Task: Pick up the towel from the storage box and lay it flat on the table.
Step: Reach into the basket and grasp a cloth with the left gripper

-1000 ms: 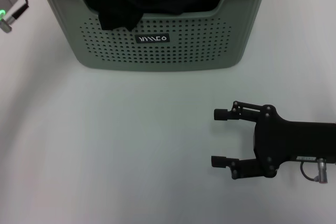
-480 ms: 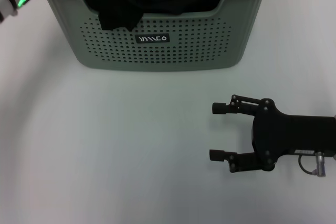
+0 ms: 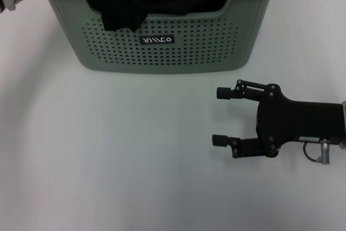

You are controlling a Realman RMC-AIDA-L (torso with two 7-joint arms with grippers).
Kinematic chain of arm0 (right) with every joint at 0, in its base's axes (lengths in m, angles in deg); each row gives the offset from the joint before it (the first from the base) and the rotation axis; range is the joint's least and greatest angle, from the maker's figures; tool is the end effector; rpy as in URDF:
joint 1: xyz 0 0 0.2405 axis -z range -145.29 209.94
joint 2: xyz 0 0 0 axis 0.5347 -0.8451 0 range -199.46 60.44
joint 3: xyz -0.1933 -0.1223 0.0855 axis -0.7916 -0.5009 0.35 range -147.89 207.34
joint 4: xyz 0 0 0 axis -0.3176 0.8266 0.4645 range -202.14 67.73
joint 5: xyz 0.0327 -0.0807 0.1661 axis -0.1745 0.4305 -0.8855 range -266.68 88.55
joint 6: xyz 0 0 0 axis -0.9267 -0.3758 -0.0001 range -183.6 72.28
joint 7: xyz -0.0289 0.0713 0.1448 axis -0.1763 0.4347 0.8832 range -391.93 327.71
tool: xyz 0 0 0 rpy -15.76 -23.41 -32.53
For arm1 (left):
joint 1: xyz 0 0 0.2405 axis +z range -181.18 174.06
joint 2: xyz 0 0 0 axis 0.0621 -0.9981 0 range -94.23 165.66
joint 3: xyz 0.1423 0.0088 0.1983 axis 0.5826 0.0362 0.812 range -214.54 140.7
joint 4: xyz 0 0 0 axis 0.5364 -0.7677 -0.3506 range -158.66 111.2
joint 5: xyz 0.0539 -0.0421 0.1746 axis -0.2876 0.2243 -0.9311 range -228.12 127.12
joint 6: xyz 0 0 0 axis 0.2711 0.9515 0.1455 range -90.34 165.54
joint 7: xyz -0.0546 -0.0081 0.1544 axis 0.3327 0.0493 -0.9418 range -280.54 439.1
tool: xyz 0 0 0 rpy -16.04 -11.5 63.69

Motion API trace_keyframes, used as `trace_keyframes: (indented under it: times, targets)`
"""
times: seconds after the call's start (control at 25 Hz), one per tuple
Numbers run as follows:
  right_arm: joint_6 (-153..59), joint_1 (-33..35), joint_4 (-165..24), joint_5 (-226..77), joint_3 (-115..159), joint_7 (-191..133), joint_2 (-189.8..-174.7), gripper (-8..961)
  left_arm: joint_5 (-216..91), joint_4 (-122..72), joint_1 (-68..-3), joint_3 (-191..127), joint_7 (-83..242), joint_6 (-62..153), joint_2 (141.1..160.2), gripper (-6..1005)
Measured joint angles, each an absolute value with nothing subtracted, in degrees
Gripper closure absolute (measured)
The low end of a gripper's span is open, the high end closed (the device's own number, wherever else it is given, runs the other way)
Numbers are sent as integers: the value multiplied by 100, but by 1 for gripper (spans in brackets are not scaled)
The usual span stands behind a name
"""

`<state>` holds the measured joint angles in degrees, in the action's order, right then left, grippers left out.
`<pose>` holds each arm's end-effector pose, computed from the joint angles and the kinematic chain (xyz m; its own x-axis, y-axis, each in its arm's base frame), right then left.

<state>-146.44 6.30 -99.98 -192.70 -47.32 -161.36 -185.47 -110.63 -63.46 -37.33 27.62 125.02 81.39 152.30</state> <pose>0.1844 0.2738 -0.0383 0.7639 0.1076 -0.6363 -0.0046 -0.9851 -0.1721 -0.1914 0.4383 0.0546 0.8602 -0.1408 0.4901 0.3760 -0.4741 -0.7962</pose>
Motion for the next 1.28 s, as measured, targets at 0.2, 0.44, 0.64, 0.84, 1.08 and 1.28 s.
trace_keyframes:
  times: [0.2, 0.44, 0.64, 0.84, 1.08, 1.28]
  targets:
    - [-14644, 625, -10013, -19329, -4697, -16126, -18542, 108, -11103, -6235, -3780, 2759, 12522, 8123, 15196, 442]
    - [-14647, 622, -10029, -19341, -4691, -16137, -18541, 107, -11035, -6221, -3739, 2748, 12565, 8119, 15208, 607]
    - [-14675, 629, -10033, -19341, -4691, -16139, -18543, 107, -11089, -6215, -3673, 2748, 12721, 8119, 15222, 706]
    - [-14697, 667, -10036, -19341, -4691, -16139, -18551, 108, -11058, -6263, -3566, 2712, 12760, 8199, 15241, 909]
    - [-14726, 679, -10002, -19348, -4691, -16139, -18554, 108, -10779, -6259, -3392, 2195, 12842, 9097, 15316, 983]
    - [-14738, 691, -9990, -19360, -4691, -16139, -18555, 109, -10406, -6217, -3102, 1707, 13391, 10690, 15286, 989]
